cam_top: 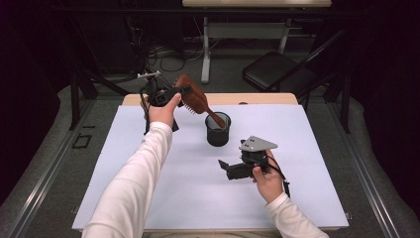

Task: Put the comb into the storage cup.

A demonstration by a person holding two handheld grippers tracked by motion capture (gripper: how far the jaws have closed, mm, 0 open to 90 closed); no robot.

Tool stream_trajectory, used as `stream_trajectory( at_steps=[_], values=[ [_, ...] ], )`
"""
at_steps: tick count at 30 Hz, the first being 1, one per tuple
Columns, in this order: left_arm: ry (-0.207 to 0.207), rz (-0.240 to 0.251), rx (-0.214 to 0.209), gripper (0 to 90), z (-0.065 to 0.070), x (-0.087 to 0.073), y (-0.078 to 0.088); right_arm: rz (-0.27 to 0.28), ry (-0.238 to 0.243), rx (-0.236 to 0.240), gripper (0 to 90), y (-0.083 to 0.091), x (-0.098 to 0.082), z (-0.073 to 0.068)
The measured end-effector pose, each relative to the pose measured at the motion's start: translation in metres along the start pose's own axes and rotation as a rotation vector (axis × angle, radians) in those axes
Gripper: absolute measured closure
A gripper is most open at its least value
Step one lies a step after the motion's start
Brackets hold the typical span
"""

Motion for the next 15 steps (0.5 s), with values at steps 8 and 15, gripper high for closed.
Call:
stream_trajectory(
  at_steps=[8, 15],
  values=[
    [-0.015, -0.007, 0.014, 50.3, -0.001, -0.005, -0.007, -0.002, -0.001, -0.004, 0.0, 0.0, 0.0, 0.001],
    [-0.029, -0.01, 0.021, 50.3, 0.0, -0.011, -0.013, -0.004, -0.001, -0.001, 0.0, 0.0, 0.0, 0.001]
  ],
)
Point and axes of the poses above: each handheld gripper's, and its own axes: y roughly backward along the jaws, x roughly out of its top, z roughly to its right, the point moved 1 cm from there along -y, roughly forward along the jaws, and after that the axes turned 12 degrees about x, right-handed, at the moved point
